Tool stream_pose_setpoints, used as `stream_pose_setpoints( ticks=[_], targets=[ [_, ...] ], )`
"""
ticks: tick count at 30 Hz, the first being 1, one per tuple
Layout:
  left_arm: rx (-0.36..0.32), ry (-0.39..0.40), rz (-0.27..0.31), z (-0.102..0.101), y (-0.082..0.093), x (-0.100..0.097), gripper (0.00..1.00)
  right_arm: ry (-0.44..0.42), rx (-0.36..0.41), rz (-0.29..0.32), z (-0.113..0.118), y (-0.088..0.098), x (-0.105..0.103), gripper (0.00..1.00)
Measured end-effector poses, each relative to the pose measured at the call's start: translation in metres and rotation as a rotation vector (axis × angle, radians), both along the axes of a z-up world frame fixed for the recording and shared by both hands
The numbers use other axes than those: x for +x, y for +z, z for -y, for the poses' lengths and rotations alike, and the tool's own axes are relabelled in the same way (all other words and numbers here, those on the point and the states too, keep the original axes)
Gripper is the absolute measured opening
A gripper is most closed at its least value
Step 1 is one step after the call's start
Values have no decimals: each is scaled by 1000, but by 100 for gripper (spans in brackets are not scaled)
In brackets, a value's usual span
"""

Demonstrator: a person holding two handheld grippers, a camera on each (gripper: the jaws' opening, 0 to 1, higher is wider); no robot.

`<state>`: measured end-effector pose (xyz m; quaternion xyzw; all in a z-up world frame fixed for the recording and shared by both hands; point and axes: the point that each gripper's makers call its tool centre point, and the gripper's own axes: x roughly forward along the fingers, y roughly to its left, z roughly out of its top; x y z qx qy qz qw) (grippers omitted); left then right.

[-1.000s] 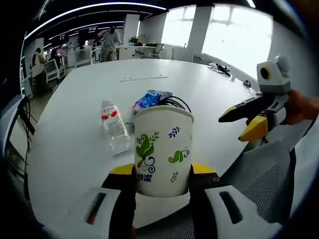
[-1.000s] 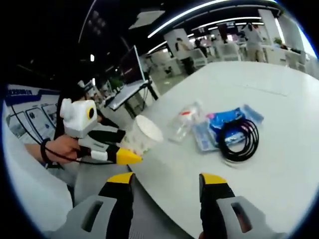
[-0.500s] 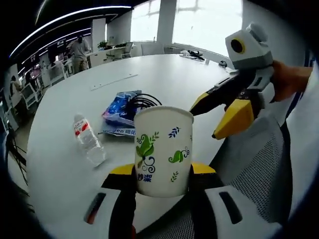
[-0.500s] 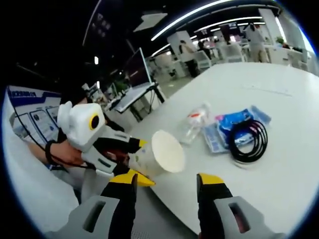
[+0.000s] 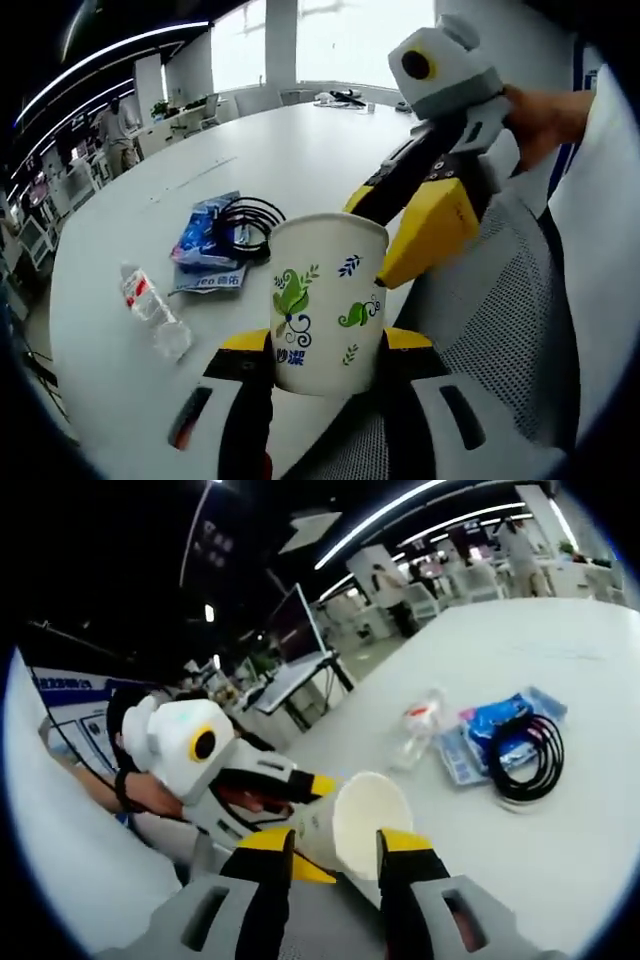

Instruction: Arrange the tabletop items into an orderly group along one side of the table until the central work area is clear of visible clutter.

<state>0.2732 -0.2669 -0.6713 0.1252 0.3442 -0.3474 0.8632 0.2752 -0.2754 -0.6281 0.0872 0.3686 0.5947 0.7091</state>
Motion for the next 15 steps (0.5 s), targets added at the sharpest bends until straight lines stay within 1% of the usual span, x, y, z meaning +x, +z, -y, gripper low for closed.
stream_pose_setpoints(
  ticks=[4, 6, 9, 11, 13, 15],
  targets=[
    [-3, -33, -1, 6, 0, -3, 40, 26, 39, -50, 1, 2, -9, 28],
    [2, -53, 2, 9, 1, -4, 40, 20, 49, -53, 2, 3, -9, 25],
    [-2, -74, 8, 14, 3, -6, 40, 6, 89, -89, 2, 7, -11, 18],
    [-9, -85, 9, 17, 4, -6, 40, -1, 95, -93, 3, 8, -11, 13],
    [-2, -97, 9, 18, 4, -7, 40, -14, 97, -92, 4, 8, -10, 7],
    [0, -102, 10, 19, 4, -8, 40, -22, 114, -111, 4, 11, -9, 5]
  ],
)
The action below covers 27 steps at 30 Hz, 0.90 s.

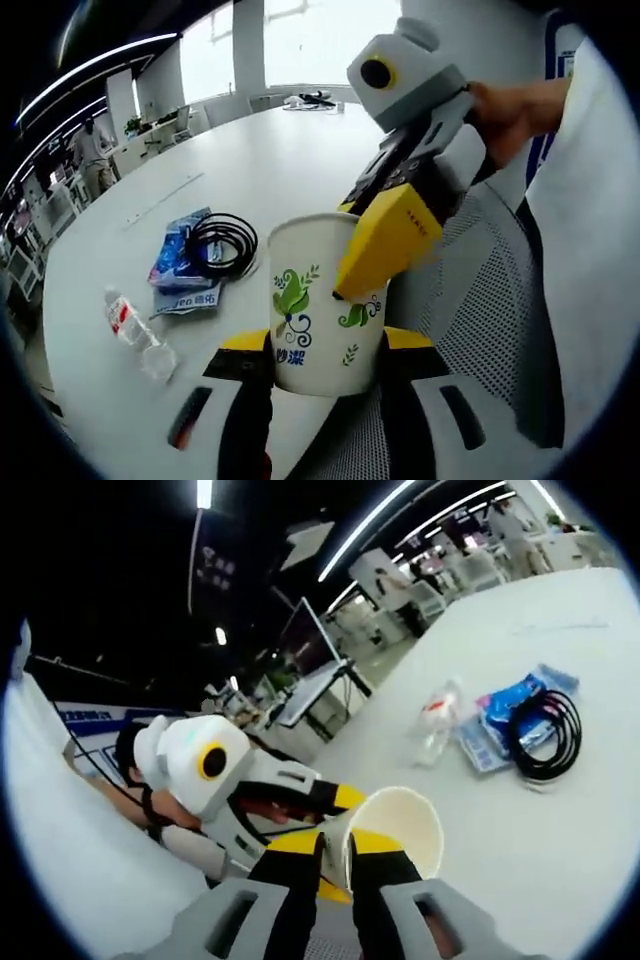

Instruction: Arrange the tabletop items into an orderly group along one side of the table until the central work area is clear of visible clutter.

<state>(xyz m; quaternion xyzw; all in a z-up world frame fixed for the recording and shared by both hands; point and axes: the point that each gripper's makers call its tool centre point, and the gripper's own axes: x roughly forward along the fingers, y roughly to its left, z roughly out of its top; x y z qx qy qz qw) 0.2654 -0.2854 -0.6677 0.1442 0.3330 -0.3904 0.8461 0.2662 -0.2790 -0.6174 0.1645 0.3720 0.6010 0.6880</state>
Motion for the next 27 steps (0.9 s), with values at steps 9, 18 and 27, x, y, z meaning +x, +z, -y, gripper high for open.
stream_pose_setpoints(
  ticks=[9, 18, 27],
  targets=[
    [-3, 52, -1, -4, -1, 3, 41, -18, 31, -26, -7, 7, -2, 0],
    [-114, 195, -37, -13, 2, 9, 42, -47, 30, -20, -5, 8, 8, 0],
    [-217, 317, -65, -30, 3, 9, 41, -141, 21, -48, 14, 3, 27, 0]
  ],
)
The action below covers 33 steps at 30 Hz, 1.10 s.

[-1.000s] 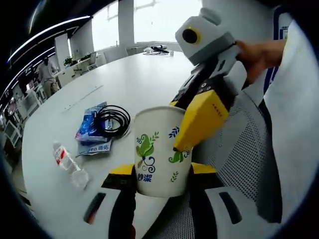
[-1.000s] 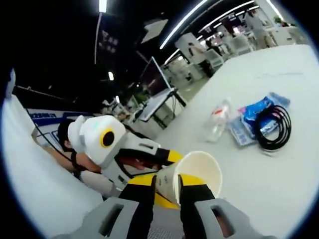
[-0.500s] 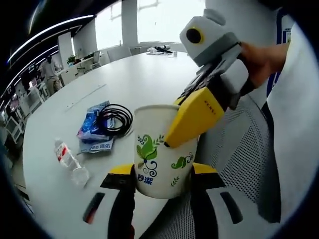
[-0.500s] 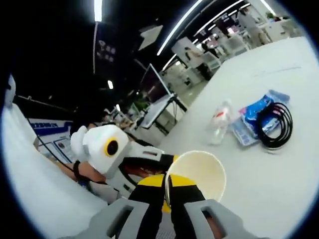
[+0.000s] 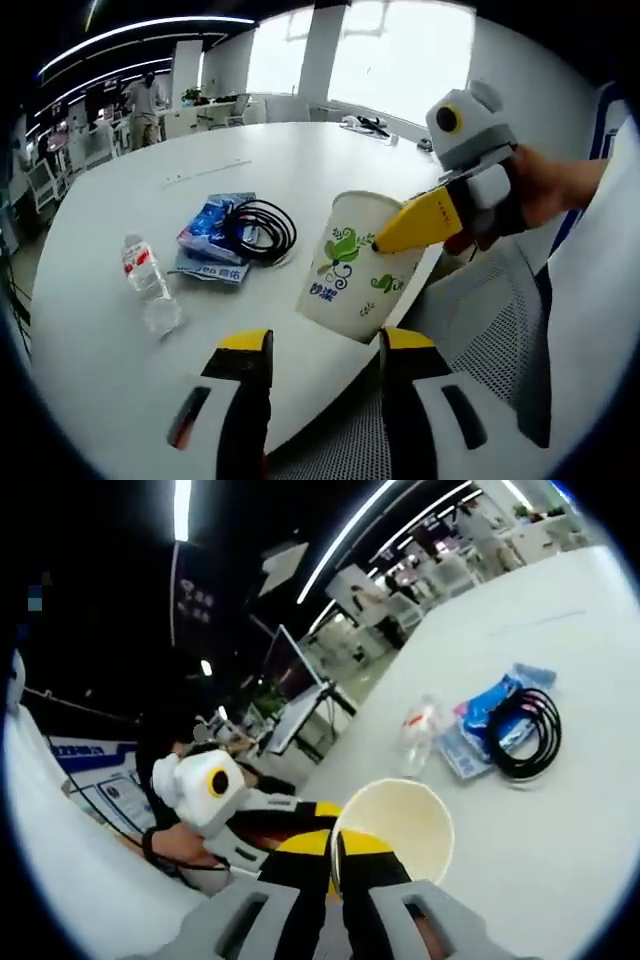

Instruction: Arrange the tabletop items into an orderly group along one side of the table until the central work area is clear of visible clutter.

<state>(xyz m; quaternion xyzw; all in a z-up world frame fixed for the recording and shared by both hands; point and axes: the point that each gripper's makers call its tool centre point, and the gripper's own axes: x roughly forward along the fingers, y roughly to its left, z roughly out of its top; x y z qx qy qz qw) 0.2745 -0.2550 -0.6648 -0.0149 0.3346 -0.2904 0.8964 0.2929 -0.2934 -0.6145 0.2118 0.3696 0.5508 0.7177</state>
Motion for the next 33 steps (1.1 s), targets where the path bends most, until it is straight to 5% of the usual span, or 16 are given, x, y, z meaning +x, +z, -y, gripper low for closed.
stream_pose_setpoints(
  ticks=[10, 18, 33],
  targets=[
    [-121, 202, 19, -43, 12, 15, 42, -93, -47, -15, 30, -7, 18, 0],
    [-179, 396, 45, -101, 20, 20, 41, -179, -118, -11, 55, -17, 36, 0],
    [-135, 451, 38, -142, 10, 16, 41, -278, -173, 5, 66, -19, 57, 0]
  ],
)
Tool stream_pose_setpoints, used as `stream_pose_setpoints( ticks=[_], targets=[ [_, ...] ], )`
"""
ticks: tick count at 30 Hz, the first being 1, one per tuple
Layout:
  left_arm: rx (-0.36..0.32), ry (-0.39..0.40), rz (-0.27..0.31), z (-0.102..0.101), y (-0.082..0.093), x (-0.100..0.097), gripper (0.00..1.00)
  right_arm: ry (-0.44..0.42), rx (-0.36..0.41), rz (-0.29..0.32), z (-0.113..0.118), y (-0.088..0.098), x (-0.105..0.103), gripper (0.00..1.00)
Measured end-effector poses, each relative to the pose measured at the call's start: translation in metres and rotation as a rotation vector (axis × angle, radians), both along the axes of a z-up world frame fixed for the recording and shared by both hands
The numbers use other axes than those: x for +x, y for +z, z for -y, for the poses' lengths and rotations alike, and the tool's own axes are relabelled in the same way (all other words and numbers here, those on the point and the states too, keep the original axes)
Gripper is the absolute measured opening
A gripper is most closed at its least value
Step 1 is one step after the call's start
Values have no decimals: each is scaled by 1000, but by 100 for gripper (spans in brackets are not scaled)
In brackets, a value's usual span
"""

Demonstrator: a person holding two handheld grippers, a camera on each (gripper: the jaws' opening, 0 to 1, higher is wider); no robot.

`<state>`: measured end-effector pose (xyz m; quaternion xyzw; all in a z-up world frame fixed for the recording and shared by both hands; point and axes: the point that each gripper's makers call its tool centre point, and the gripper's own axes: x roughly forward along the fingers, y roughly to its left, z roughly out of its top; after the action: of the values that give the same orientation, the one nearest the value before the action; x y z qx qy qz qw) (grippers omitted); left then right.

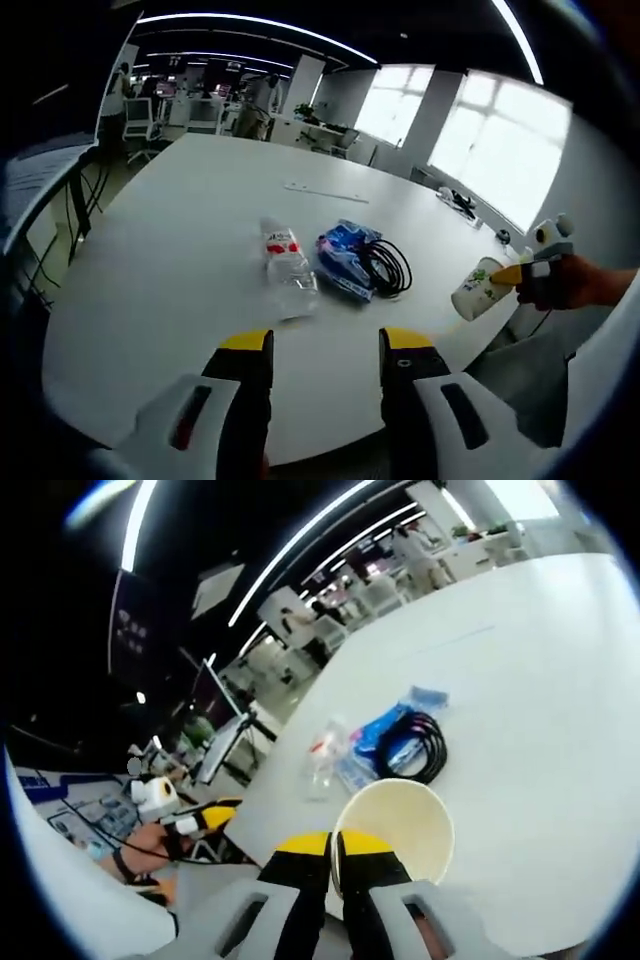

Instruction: Arrange the tabletop items into an orderly group along one side of the table until the central work area is clear of visible clutter.

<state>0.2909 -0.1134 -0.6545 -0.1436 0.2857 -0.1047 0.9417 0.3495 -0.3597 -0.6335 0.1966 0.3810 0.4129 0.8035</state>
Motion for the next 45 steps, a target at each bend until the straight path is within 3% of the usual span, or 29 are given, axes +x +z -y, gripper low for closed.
stream_pose_setpoints(
  ticks=[10, 16, 19, 25, 35, 45],
  targets=[
    [10, -16, -6, -10, -2, 4, 40, -28, -13, 9, -11, 2, 14, 0],
    [10, -15, -5, -13, -4, 2, 40, -5, -16, 26, -29, 9, 21, 0],
    [105, -79, -28, -15, -10, -2, 42, 14, -18, 30, -41, 10, 25, 0],
    [125, -111, -16, -18, -7, 1, 43, 48, -25, 45, -63, 12, 32, 0],
    [129, -119, 14, -29, 4, 11, 44, 167, -40, 65, -125, 13, 44, 0],
    [124, -109, 15, -35, 3, 9, 45, 291, -43, 108, -199, 23, 62, 0]
  ],
)
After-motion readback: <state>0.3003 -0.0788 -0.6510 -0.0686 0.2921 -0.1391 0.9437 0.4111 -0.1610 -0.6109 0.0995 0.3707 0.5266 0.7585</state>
